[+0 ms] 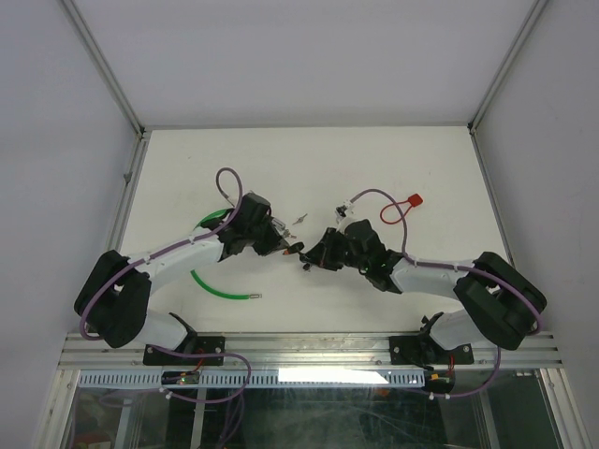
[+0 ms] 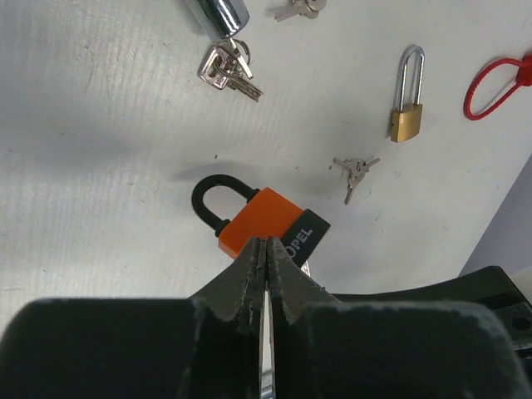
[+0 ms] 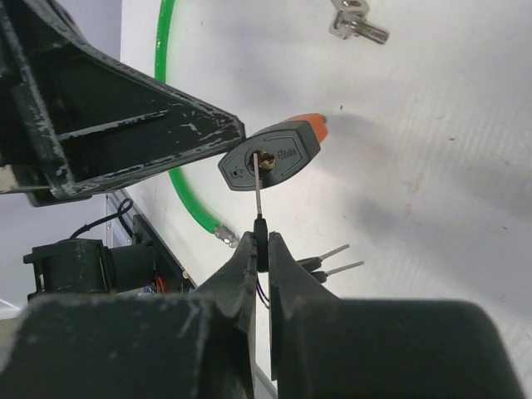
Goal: Unlock with the key
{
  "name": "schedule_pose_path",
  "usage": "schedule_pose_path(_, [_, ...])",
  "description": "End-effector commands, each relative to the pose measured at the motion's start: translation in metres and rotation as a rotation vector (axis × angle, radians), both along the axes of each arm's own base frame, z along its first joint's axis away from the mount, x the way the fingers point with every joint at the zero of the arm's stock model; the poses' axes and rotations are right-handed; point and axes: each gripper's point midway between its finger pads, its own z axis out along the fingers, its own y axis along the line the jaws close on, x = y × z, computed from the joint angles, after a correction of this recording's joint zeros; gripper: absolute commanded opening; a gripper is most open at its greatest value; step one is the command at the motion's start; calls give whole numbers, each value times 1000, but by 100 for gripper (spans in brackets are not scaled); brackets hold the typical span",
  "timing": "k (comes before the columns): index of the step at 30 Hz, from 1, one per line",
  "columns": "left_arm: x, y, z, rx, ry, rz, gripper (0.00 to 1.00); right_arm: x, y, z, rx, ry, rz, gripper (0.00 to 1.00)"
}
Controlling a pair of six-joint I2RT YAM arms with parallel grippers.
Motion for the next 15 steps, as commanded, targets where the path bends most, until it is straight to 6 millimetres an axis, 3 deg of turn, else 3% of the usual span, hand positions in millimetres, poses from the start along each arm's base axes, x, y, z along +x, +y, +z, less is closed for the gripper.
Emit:
schedule_pose_path(1, [-5, -20, 17, -77, -30, -47, 3, 12, 2, 22, 65, -56, -49, 0])
schedule_pose_path(9, [-13, -14, 2, -53, -4, -36, 11, -4, -7, -2, 33, -1, -26, 0])
schedule_pose_path(15, [-21, -10, -7, -46, 20, -43, 34, -14, -8, -11, 26, 29, 8, 0])
